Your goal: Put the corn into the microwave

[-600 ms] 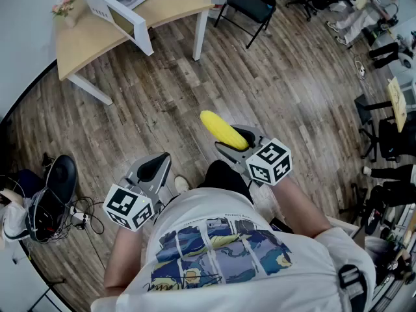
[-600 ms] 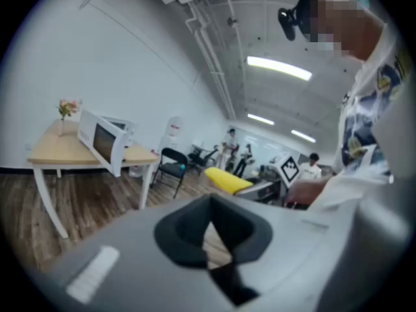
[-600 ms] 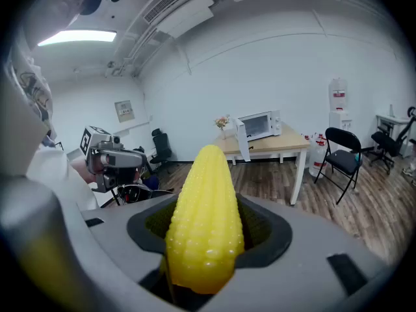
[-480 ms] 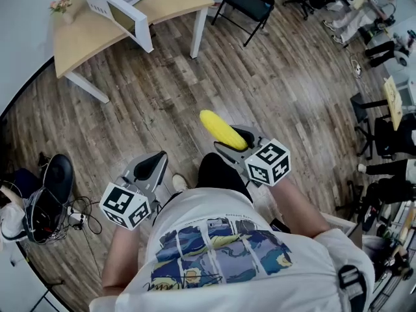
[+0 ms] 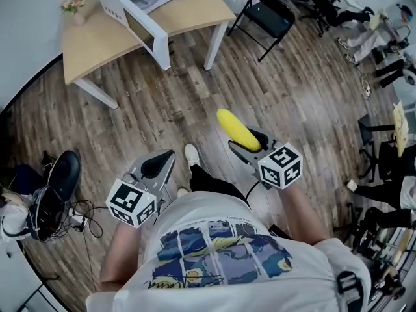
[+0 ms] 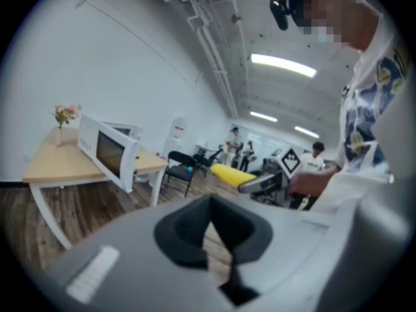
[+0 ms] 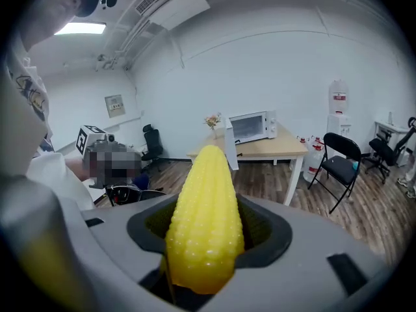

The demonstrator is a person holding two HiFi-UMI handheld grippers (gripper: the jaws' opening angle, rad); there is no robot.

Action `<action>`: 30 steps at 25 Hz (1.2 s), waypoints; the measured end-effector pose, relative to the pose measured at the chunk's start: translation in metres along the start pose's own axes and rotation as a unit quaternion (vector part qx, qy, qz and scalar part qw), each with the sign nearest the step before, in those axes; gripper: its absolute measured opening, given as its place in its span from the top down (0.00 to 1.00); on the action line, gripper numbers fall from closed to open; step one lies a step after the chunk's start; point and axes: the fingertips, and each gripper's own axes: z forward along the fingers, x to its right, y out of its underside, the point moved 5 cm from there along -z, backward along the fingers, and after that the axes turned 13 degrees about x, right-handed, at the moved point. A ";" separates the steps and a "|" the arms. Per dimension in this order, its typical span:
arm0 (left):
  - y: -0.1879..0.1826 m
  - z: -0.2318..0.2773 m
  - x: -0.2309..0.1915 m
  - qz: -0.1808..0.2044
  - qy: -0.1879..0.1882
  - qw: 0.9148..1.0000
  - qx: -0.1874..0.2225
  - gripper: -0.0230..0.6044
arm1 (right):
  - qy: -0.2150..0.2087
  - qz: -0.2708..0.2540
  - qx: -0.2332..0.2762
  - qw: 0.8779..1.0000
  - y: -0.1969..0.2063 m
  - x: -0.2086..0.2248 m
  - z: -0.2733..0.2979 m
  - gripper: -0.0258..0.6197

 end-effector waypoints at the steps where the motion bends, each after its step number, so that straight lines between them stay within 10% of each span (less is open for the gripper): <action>1: -0.007 0.011 -0.008 0.005 0.001 1.000 -0.002 0.95 | -0.002 -0.004 0.002 1.000 -0.010 0.013 0.011 0.58; 13: -0.083 0.114 -0.090 0.027 -0.010 0.999 0.018 0.95 | -0.025 -0.041 0.010 0.999 -0.104 0.145 0.142 0.58; 30: -0.148 0.140 -0.262 0.047 0.057 0.997 0.029 0.94 | 0.015 -0.070 -0.021 0.997 -0.181 0.196 0.337 0.58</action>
